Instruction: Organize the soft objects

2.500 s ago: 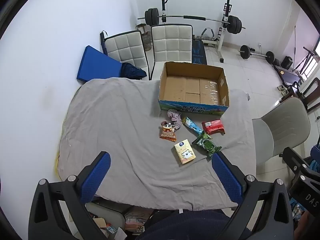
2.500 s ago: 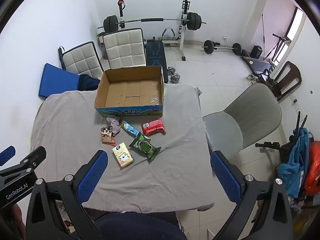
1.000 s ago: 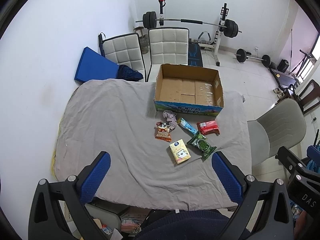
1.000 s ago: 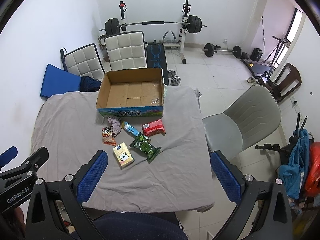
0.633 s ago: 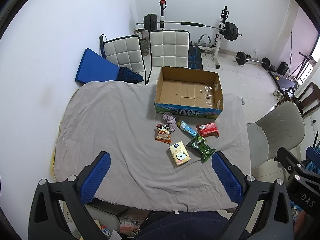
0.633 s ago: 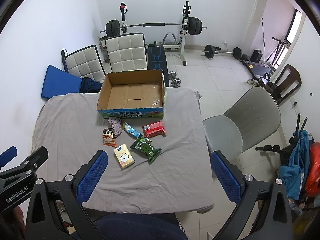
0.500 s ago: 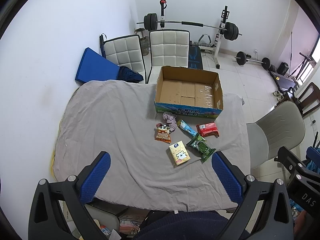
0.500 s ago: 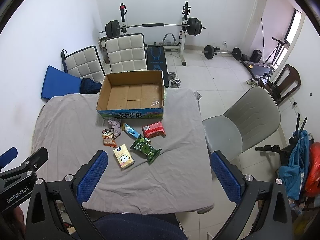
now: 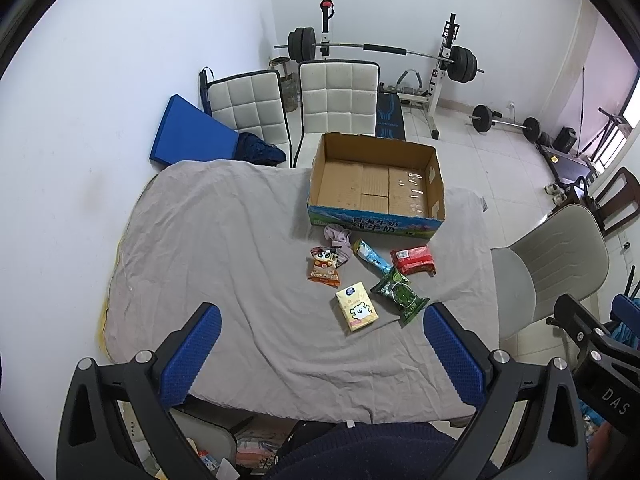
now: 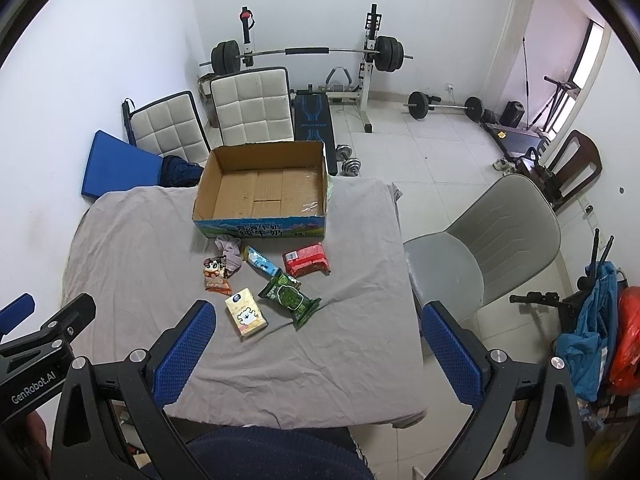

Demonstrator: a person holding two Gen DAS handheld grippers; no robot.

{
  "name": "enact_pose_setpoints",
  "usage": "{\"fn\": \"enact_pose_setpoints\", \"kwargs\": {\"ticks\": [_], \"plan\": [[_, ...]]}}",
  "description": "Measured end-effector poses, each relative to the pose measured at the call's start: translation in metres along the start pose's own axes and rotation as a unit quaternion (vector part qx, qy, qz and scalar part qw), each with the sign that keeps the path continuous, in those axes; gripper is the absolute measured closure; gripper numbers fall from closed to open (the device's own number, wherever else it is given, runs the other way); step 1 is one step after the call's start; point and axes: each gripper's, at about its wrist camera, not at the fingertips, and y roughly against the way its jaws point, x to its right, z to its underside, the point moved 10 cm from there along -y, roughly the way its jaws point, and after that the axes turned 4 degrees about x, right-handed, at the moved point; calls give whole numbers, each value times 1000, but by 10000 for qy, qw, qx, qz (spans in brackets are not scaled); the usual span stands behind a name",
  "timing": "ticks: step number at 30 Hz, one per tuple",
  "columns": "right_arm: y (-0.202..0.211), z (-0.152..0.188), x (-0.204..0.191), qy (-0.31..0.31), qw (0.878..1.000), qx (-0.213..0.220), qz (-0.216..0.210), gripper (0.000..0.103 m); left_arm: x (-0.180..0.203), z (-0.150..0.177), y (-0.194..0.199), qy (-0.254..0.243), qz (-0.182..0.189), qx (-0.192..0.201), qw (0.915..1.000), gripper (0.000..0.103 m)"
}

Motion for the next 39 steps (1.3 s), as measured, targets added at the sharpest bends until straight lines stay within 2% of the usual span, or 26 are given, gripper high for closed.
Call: {"fn": "enact_pose_setpoints", "kwargs": {"ticks": [26, 31, 33, 35, 39], "plan": [[-9, -3, 0, -10, 10000, -12, -92, 0, 5, 0, -1, 57, 40, -53, 10000, 0], [-59, -11, 4, 176, 9997, -101, -96, 0, 4, -7, -32, 259, 68, -93, 9996, 0], [-96, -11, 2, 475, 9986, -234, -55, 0, -1, -8, -56, 404, 37, -203, 9990, 0], [-141, -5, -4, 782, 9956, -495, -169, 0, -7, -5, -88, 585, 19, -394, 9975, 0], [-228, 15, -18, 1219, 9867, -1023, -318, 0, -12, 21, -165, 827, -85, -1121, 9902, 0]]}}
